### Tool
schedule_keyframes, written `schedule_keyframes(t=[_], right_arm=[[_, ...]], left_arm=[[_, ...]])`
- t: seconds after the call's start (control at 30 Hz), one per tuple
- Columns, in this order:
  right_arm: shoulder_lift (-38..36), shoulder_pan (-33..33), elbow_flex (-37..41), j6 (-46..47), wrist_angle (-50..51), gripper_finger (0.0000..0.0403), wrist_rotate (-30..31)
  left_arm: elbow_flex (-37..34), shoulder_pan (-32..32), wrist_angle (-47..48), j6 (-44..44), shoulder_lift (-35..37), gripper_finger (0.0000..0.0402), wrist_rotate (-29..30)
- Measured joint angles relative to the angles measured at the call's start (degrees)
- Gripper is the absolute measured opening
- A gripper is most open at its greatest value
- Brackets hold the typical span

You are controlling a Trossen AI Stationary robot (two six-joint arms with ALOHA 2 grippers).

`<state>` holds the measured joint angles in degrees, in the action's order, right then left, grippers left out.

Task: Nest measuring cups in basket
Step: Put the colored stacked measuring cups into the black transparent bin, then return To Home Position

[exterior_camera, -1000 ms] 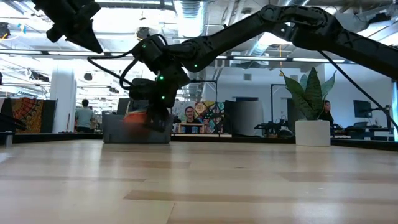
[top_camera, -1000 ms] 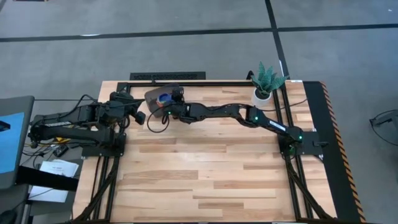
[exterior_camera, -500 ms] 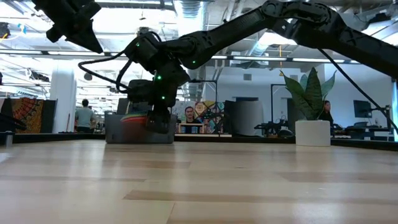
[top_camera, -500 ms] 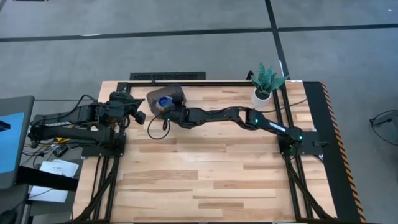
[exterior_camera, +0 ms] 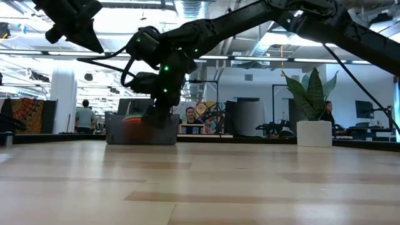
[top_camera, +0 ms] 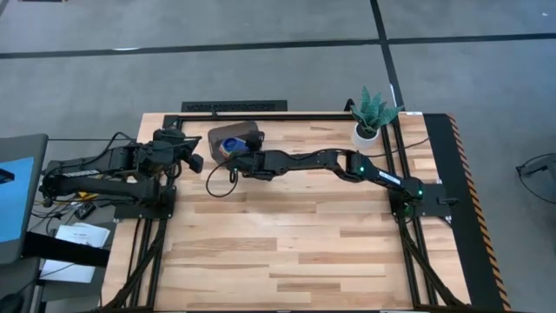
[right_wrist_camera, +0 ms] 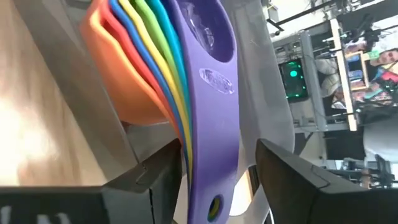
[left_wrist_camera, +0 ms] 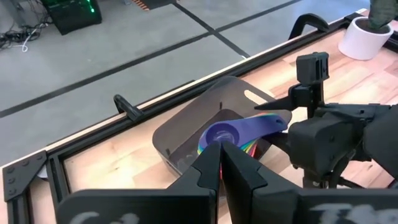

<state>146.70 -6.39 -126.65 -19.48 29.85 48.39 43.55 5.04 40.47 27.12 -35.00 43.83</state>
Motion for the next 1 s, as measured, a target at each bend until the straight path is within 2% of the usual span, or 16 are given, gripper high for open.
schedule_keyframes(t=[0.23,0.43,0.77,1.0], right_arm=[[-1.0,-0.4,-0.1,3.2,0.6,0.0247,-3.5],[-1.5,-1.2,-0.1,4.7,2.3,0.0274,-3.5],[-1.6,-2.9,-0.2,11.1,6.9,0.0293,-5.2],[-2.6,-3.2,-3.3,12.1,7.9,0.0292,-16.3]], left_arm=[[0.0,0.0,0.0,0.5,0.0,0.0000,0.1],[0.0,0.0,0.1,0.1,0.0,0.0000,0.1],[0.0,0.0,1.0,-1.1,0.0,0.0000,0.1],[0.0,0.0,0.9,-1.1,0.0,0.0000,-0.1]])
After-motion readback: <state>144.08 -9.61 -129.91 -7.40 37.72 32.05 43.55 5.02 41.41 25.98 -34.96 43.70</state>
